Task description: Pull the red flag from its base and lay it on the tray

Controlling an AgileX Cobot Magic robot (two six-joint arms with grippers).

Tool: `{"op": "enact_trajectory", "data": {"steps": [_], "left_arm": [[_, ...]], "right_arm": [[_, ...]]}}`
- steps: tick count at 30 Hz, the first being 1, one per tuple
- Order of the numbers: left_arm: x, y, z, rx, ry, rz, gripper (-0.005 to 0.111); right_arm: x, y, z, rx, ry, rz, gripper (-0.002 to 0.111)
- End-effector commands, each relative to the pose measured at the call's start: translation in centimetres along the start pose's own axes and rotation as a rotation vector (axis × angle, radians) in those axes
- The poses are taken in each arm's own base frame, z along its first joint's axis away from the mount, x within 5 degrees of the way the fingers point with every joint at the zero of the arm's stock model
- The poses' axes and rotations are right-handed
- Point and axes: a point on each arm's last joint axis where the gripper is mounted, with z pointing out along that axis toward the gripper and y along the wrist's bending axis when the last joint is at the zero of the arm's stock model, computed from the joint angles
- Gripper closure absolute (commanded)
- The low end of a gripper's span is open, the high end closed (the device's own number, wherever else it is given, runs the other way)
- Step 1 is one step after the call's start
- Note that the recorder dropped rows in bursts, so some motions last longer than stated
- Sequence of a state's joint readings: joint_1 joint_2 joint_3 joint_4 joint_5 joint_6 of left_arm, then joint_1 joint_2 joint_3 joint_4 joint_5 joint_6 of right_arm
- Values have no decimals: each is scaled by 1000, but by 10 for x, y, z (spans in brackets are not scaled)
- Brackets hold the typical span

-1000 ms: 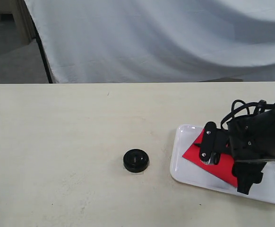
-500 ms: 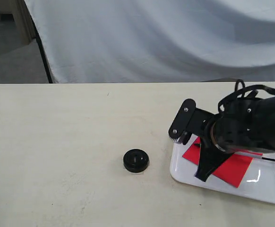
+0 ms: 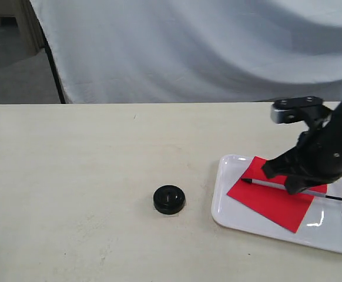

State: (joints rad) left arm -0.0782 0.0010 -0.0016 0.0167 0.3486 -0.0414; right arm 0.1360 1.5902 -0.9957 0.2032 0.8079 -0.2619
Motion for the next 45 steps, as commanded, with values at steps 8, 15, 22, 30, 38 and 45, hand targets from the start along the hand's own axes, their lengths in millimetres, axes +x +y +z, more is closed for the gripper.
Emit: {"op": "enact_trajectory", "data": {"steps": [8,15,22,30,38,45], "left_arm": [[0,0,0,5,-4,-1,107],[0,0,0,5,-4,-1,107],[0,0,0,5,-4,-1,107],[0,0,0,5,-4,-1,107],[0,0,0,5,-4,-1,107],[0,0,0,5,-4,0,107]], "right_arm": [[71,-60,-66,197,-338,253,109],[100,-36,-104,302,-751,257,109],[140,-1,-132,332,-1133,145,109],[193,24,-144,288,-1516,33,109],[234,36,-162,252,-1741,-19,109],[233,36,-159,214,-1706,5,109]]}}
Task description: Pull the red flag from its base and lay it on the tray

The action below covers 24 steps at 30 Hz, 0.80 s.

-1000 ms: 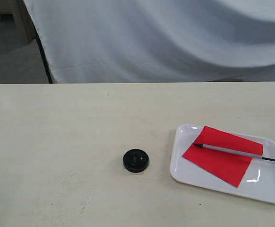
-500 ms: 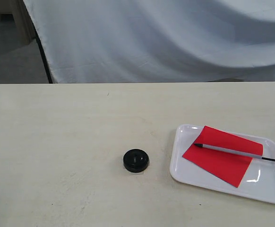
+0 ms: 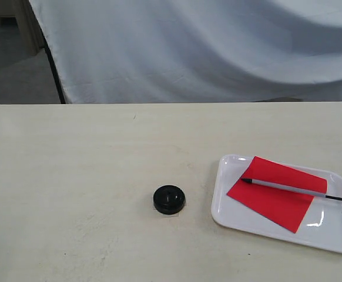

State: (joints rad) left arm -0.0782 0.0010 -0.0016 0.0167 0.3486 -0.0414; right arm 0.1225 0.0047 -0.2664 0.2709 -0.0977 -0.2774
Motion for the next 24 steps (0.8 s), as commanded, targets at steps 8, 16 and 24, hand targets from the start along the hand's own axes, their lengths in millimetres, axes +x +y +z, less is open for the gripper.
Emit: {"op": "enact_trajectory", "data": {"steps": [8,16,24], "left_arm": [[0,0,0,5,-4,0,107],[0,0,0,3,-4,6,107],[0,0,0,3,-4,6,107]], "right_arm": [[93,1,-14,5,305,89,109],[112,8,-22,-76,527,48,109],[112,8,-23,-71,530,78,109]]}}
